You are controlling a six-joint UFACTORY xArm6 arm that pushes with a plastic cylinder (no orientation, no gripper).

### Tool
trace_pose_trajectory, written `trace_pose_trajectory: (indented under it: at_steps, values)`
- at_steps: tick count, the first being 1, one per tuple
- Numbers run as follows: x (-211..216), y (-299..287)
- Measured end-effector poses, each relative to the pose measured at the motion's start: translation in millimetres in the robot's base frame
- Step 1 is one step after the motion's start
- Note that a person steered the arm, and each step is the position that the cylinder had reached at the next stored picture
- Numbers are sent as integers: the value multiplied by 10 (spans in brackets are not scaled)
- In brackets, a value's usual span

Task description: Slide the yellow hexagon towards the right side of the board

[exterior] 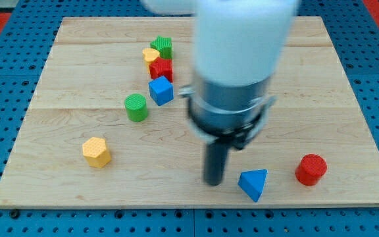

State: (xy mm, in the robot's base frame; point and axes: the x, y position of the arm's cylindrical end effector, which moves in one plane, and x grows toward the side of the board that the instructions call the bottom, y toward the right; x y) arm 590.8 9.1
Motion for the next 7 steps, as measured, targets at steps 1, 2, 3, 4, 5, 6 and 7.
trace_pose_trajectory:
  at_steps: [1,2,3,4,5,6,7]
  values:
    - [274,-216]
    - [231,623]
    - [194,1138]
    - [194,1109]
    - [98,1174]
    - [165,758]
    - [173,226]
